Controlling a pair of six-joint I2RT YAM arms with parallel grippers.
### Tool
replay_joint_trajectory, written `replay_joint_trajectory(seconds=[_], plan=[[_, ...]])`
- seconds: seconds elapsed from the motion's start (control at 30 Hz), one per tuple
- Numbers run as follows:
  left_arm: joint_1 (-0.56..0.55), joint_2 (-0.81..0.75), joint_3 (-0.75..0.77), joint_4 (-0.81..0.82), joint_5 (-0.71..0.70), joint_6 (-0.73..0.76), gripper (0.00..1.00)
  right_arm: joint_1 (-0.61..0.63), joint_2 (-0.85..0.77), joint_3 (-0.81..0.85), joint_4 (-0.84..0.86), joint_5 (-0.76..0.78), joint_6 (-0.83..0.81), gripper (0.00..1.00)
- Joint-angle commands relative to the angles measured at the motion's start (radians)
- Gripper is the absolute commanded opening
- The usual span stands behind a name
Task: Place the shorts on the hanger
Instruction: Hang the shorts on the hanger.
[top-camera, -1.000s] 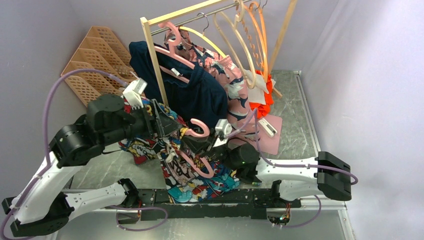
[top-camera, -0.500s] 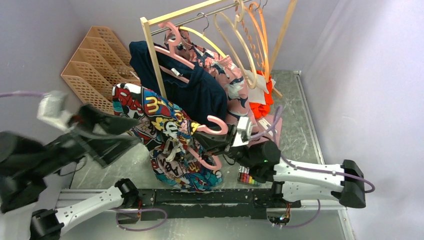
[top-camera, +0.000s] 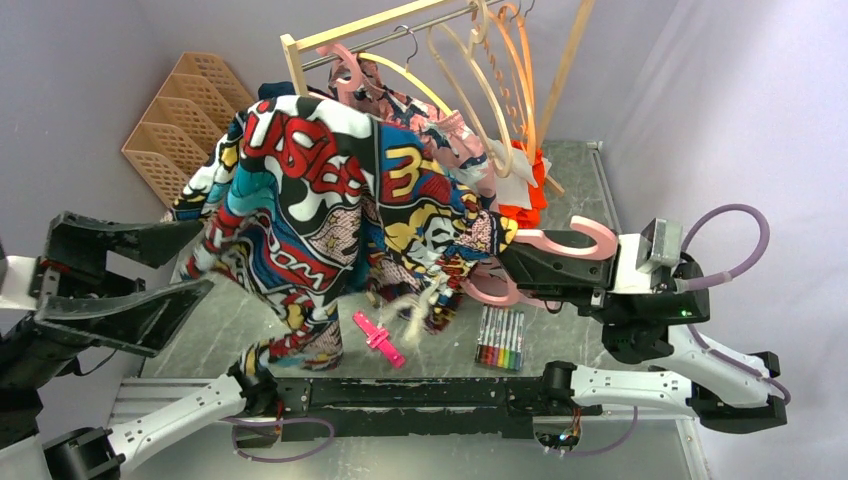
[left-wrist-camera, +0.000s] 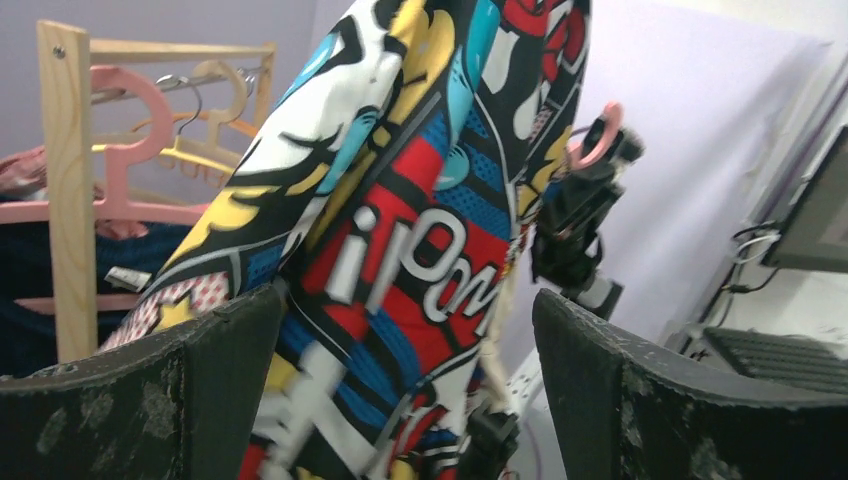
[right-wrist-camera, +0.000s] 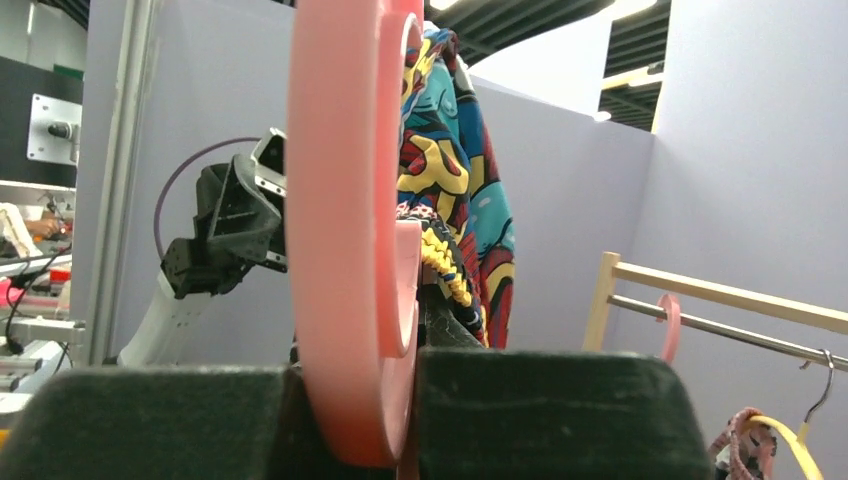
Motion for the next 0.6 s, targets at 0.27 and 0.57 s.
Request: replay_joint_trajectory(seconds=[0.27, 0.57], plan=[[-0.003, 0.041, 0.054, -0.072, -0.077, 0.143, 0.99, 0.000, -0.040, 0.060, -0.248, 0.012, -0.002, 0.00], [-0.002, -0.015, -0.074, -0.054, -0.037, 0.131, 0.90, 0.000, -0.148, -0.150, -0.320, 0.120, 0.070, 0.00]])
